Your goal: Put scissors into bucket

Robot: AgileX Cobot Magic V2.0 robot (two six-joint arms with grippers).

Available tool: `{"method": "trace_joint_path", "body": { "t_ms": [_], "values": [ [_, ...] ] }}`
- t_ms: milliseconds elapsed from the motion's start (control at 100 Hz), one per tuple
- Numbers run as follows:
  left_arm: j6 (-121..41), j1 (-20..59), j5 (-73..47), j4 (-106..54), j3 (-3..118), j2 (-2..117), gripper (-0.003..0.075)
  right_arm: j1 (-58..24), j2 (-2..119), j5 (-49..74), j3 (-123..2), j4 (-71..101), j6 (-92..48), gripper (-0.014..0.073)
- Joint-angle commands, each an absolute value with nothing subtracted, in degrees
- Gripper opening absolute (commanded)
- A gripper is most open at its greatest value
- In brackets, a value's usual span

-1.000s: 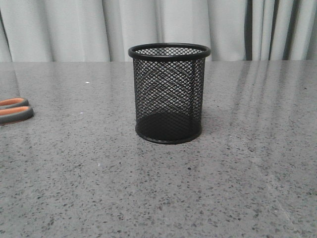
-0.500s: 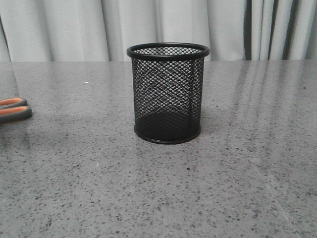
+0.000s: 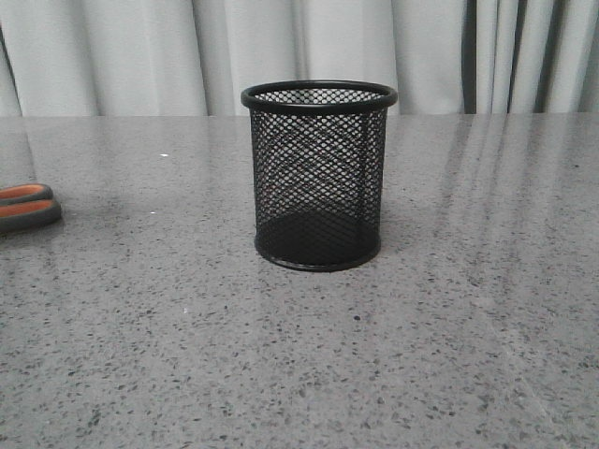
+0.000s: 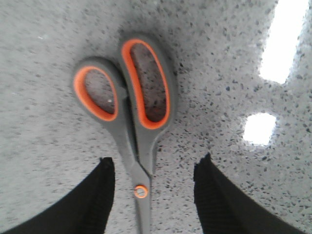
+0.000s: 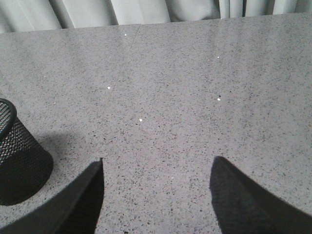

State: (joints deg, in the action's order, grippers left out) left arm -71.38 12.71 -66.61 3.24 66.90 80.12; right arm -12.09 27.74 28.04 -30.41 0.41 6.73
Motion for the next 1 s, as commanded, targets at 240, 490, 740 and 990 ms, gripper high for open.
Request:
{"method": "trace_joint_path", "body": {
  "t_ms": [240, 490, 740, 990],
  "values": [
    [-73.01, 11.51, -65.8, 2.34, 68.79, 84.67, 0.0393, -12.86, 28.38, 24.09, -32.49, -1.31, 6.1, 0.0421],
    [-73.01, 5.99, -65.28, 0.79, 68.79, 87.14, 0.0393, -12.86, 28.38, 24.09, -32.49, -1.31, 6.1, 0.0421],
    [-77.44, 3.83, -64.37, -4.59, 68.79, 88.13, 0.0393, -12.86, 28.38, 24.09, -32.49, -1.31, 6.1, 0.0421],
    [-78.74, 3.83, -63.98, -5.45, 68.79, 89.83, 0.0393, -12.86, 28.38, 24.69, -32.49, -1.31, 6.1, 0.0421]
  ]
}}
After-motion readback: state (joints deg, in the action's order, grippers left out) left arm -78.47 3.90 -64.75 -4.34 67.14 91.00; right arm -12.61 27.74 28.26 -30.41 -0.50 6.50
